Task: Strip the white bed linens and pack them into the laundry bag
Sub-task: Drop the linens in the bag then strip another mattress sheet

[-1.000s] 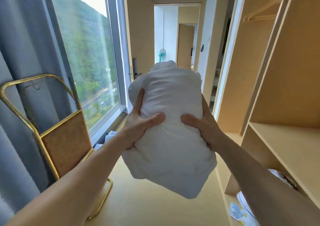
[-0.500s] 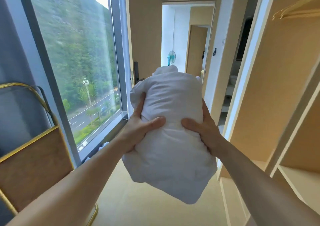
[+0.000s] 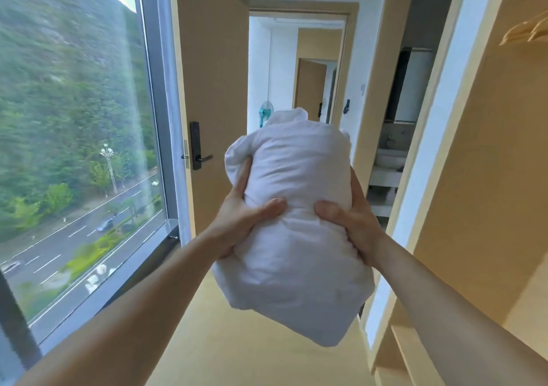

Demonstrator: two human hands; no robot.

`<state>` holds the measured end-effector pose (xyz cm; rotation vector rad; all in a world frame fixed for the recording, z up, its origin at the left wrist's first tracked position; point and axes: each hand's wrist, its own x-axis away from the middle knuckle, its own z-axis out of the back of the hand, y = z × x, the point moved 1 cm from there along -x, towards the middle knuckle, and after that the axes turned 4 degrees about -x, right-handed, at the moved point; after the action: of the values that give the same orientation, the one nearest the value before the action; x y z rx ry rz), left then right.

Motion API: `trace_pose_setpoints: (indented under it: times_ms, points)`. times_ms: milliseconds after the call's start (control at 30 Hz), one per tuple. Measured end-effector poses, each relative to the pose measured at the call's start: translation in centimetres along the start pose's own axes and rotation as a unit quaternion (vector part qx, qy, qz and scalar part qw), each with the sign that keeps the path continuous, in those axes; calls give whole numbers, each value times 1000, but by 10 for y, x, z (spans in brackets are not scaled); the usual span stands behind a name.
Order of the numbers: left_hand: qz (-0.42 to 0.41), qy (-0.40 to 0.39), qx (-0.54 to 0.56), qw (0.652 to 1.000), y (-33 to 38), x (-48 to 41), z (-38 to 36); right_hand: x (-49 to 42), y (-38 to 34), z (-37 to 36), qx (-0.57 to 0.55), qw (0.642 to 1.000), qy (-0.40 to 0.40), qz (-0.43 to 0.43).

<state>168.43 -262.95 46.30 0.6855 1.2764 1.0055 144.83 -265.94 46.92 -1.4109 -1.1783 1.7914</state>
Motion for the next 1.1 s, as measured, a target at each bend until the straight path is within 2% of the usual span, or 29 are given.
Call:
trace_pose_setpoints:
  times_ms: [267, 767, 1100]
  points:
    - [-7, -2, -3, 1000, -87, -159, 7, -155, 83, 26, -1, 1000, -3, 3]
    - [18, 67, -52, 996, -220, -421, 55, -456, 232, 33, -49, 996, -68, 16]
    - [23, 18, -4, 1000, -347, -629, 76, -649, 340, 49, -25, 999, -32, 6]
